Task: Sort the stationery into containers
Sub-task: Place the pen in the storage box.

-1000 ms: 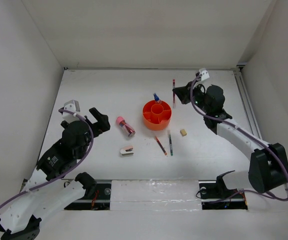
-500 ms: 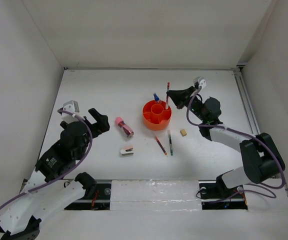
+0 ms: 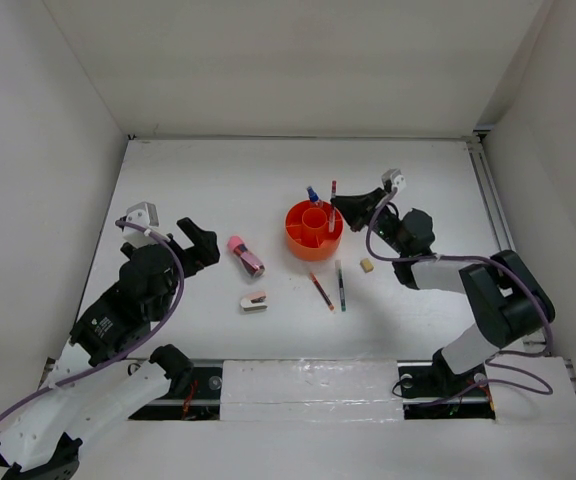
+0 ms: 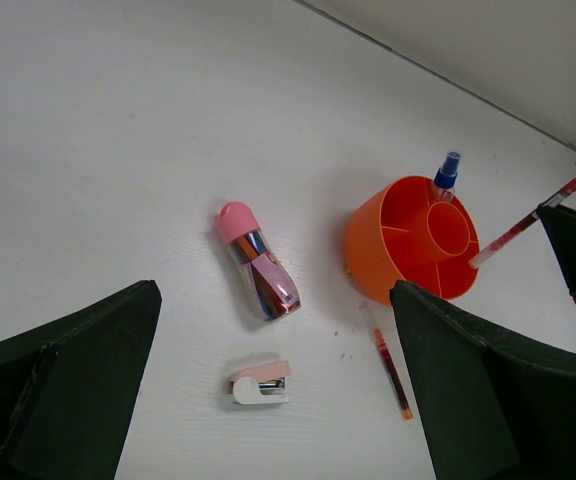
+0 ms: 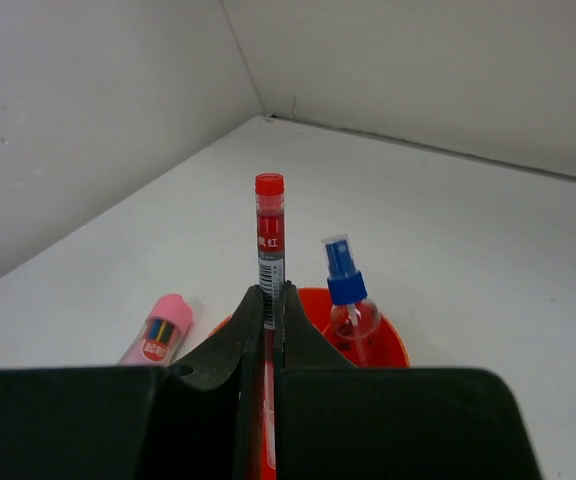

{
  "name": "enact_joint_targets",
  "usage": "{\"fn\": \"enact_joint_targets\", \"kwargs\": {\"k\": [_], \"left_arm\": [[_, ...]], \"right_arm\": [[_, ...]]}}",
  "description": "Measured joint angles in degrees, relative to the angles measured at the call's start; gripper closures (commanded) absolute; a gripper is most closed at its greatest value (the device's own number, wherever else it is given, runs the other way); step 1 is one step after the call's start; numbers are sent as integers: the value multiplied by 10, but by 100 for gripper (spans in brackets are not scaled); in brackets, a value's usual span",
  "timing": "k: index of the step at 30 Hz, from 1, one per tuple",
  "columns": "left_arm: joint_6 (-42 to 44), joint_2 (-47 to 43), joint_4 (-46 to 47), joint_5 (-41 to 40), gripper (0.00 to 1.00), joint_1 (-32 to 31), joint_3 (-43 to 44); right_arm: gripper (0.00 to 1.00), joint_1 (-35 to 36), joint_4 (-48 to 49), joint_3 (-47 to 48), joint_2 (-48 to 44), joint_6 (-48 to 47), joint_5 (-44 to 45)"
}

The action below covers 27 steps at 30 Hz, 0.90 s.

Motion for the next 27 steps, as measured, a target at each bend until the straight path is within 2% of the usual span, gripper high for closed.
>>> {"fn": "enact_joint_targets", "kwargs": {"k": [17, 21, 22, 25, 27], "left_arm": [[2, 0, 7, 5, 1, 0, 0], [2, 0, 7, 7, 1, 0, 0], [2, 0, 7, 7, 1, 0, 0], [2, 0, 7, 9, 1, 0, 0], [3, 0, 7, 9, 1, 0, 0]], "right_arm": [[98, 0, 32, -49, 38, 2, 0], [74, 0, 31, -56, 45, 4, 0], [53, 0, 32, -58, 45, 5, 0], [37, 0, 33, -63, 45, 5, 0], [31, 0, 35, -68, 45, 8, 0]]}}
